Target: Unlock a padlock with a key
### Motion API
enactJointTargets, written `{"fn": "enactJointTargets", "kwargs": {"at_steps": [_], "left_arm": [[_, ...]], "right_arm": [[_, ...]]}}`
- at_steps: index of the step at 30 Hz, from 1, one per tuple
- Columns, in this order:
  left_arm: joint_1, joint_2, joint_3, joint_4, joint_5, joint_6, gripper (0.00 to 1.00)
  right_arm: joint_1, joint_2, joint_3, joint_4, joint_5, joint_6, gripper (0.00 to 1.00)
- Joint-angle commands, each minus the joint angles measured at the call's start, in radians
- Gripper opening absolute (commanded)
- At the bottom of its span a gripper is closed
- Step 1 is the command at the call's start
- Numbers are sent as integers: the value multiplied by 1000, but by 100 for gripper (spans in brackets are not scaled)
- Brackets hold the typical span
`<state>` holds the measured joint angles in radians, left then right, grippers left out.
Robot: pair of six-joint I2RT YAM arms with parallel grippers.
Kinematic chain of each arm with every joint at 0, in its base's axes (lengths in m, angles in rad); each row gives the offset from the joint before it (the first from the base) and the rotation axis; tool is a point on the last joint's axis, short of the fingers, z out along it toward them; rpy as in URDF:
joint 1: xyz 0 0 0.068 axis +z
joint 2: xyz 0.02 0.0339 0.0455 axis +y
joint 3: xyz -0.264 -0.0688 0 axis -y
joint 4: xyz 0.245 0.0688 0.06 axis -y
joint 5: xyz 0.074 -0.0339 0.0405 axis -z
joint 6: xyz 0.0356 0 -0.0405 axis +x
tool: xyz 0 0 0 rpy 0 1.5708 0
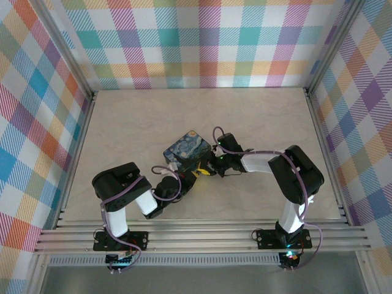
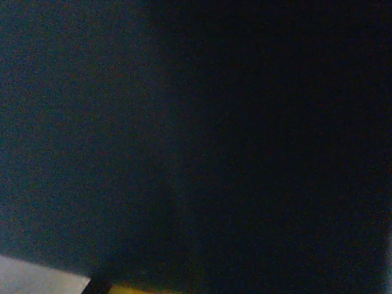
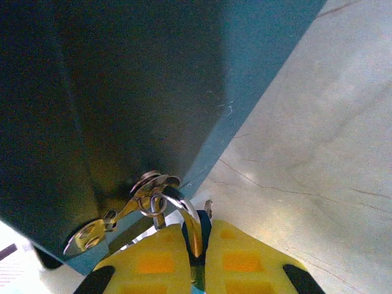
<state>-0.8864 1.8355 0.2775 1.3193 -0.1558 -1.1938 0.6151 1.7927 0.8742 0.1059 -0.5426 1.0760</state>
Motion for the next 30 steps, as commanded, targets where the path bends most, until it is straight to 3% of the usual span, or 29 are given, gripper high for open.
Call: {"fn": "enactJointTargets", "kwargs": {"at_steps": [1,4,7,11,15,18,23,30], "left_arm": [[-28,-18,44,-85,-29,260,0],[-60,-93,74,-239,-61,358,0],[-56,-138,71,-314,-98,290,0],[-39,-172,10,-344,-118,67,31],[-39,-209,-5,-411,-59,-64,41],[-39,-244,-8,-469,-17,-123,43],[-39,-305,-50,-419,-28,-251,41],[-39,-487,-36,-650,-46,-298,31]], "right_arm": [[40,17,33,-124,-218,6,0],[40,20,46,-153,-226,-1,0],[40,11,49,-177,-207,-48,0],[38,-1,19,-128,-181,-22,0],[38,-16,2,-85,-140,11,0],[39,-25,0,-69,-112,30,0],[39,-39,-19,-46,-72,52,0],[33,-19,-52,39,-59,112,0]]}}
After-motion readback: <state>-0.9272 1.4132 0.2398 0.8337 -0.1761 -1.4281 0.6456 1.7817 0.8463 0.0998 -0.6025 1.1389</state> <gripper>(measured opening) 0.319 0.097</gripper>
